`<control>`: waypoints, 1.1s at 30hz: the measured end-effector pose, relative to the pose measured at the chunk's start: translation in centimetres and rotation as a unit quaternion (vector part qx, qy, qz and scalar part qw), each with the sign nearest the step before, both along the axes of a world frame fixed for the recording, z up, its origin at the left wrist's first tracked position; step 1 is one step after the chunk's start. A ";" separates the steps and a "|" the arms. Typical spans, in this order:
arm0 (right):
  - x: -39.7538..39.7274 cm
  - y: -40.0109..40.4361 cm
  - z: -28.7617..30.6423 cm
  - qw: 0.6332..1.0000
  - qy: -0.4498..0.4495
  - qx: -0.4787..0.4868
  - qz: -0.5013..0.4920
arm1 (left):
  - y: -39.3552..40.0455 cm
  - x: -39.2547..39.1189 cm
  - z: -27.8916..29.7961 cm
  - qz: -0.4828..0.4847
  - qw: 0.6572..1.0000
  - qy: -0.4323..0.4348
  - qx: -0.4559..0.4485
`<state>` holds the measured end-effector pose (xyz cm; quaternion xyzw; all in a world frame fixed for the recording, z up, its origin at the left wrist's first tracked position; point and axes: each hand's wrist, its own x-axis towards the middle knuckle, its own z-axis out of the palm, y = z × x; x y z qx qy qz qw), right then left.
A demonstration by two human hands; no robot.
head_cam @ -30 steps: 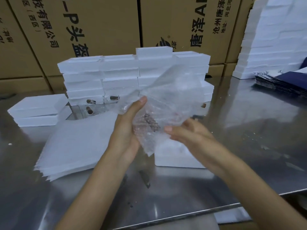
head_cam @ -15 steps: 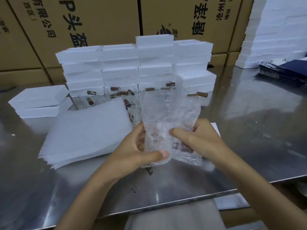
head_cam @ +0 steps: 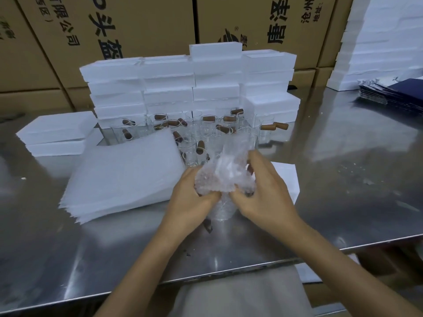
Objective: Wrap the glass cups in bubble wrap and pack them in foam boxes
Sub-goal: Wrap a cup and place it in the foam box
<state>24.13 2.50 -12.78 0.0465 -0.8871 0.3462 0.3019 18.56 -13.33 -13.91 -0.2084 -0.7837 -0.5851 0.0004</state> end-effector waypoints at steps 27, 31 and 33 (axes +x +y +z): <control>0.8 -0.5 -0.9 0.956 -0.038 0.274 0.097 | -1.6 1.8 -0.5 -0.025 0.931 0.323 -0.171; 1.3 0.2 -0.3 0.983 -0.038 0.096 0.154 | -2.1 1.4 -1.2 -0.075 0.951 0.253 -0.159; 1.8 1.1 -0.4 0.995 0.001 -0.001 0.098 | -1.9 1.3 -1.6 -0.068 0.952 0.238 -0.181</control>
